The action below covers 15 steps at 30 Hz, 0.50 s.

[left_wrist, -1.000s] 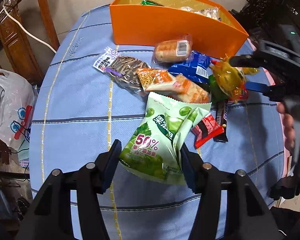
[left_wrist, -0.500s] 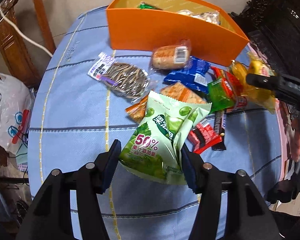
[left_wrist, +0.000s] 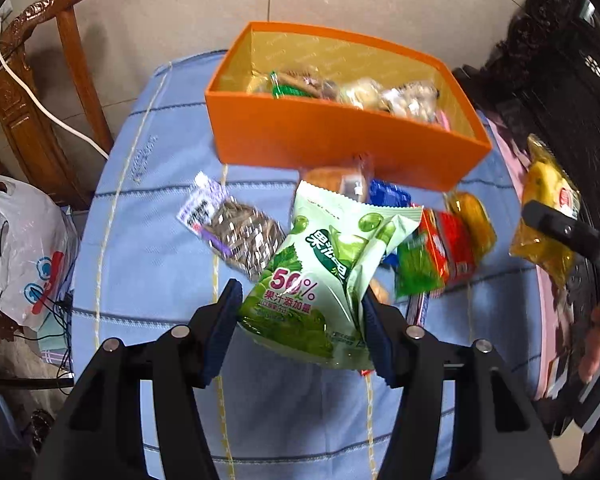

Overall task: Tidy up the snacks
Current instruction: 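Drop the green bag and yellow bread bag into the orange box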

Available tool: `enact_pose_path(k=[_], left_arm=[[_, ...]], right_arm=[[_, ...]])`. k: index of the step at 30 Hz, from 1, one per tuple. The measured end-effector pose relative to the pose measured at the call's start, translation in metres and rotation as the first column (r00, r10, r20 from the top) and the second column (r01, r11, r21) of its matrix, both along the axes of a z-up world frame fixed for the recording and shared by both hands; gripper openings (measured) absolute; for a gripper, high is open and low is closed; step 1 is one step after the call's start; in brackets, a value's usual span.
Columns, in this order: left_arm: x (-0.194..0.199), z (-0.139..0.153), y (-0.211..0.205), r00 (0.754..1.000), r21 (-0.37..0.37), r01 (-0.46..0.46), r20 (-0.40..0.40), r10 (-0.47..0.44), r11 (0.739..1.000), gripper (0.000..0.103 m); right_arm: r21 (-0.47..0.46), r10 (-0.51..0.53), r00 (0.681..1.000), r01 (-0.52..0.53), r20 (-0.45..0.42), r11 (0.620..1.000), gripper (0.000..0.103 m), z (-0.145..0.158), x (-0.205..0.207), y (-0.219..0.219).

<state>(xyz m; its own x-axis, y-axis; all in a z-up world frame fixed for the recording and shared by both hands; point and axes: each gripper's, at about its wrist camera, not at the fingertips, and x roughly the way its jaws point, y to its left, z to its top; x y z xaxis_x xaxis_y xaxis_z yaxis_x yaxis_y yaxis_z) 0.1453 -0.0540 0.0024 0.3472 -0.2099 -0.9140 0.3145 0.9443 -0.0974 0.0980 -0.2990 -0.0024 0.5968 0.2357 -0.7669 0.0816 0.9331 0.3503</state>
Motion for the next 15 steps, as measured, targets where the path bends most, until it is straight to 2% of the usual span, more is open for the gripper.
enact_pose_path(k=[8,15], left_arm=[[0.055,0.033,-0.019,0.997,-0.004,-0.001,0.071,0.001,1.0,0.057],[0.117,0.052,-0.041,0.993,-0.02,0.0,0.122,0.002,1.0,0.057]], right_arm=[[-0.052,0.007,0.998,-0.004,0.065,0.999,0.05,0.024,0.053,-0.011],[-0.089,0.0,0.997,0.007,0.083,0.996,0.05,0.027,0.106,-0.023]])
